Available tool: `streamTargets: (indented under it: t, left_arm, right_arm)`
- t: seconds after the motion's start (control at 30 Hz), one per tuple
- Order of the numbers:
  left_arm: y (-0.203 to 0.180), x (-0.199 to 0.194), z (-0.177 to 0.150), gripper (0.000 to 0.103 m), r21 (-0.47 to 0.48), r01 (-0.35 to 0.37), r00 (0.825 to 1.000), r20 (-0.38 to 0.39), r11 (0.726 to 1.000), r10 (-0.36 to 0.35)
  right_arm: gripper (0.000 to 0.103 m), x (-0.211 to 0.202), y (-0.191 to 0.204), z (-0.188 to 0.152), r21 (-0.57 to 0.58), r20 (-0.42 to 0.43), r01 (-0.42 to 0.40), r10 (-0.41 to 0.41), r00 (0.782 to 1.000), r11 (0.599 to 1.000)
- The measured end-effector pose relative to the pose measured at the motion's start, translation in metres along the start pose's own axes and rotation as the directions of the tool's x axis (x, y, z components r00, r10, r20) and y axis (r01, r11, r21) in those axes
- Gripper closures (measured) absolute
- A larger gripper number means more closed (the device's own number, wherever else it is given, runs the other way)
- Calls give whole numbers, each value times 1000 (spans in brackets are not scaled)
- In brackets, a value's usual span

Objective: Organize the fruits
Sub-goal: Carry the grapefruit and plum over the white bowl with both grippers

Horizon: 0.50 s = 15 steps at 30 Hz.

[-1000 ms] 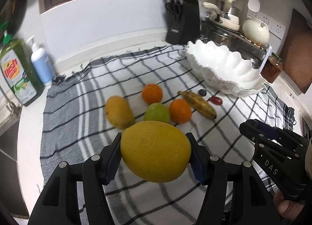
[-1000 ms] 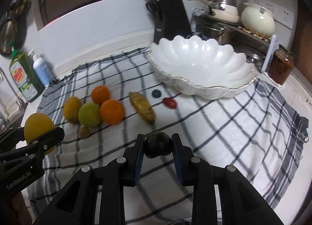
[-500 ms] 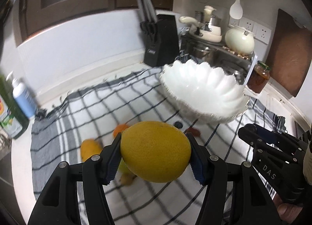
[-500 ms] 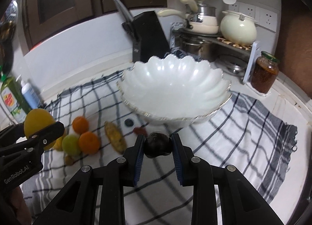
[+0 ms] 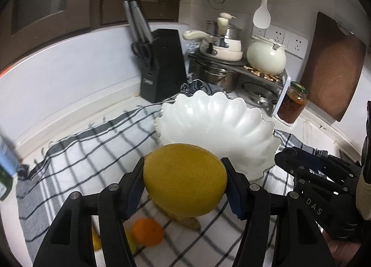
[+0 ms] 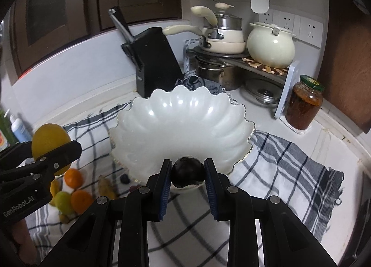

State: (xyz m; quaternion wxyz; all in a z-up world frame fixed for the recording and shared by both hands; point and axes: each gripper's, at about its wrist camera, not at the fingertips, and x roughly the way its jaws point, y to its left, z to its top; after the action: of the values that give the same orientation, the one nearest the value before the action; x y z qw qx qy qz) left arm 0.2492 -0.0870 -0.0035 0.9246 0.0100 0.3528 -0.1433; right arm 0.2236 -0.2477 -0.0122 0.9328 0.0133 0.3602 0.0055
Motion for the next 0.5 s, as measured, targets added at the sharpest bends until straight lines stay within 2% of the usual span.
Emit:
streamTargets:
  t: [0.23,0.5]
  left_arm:
    - [-9,36,19,42,25,31,999,-31,999,-31]
    - [-17,75,20,42,48,48,995,-95,998,-43]
  right_arm:
    - [74,27,-15,14,4,-25,20,-20,999,1000]
    - [74,62,-25,13,14,-95,11,-10,995,1000]
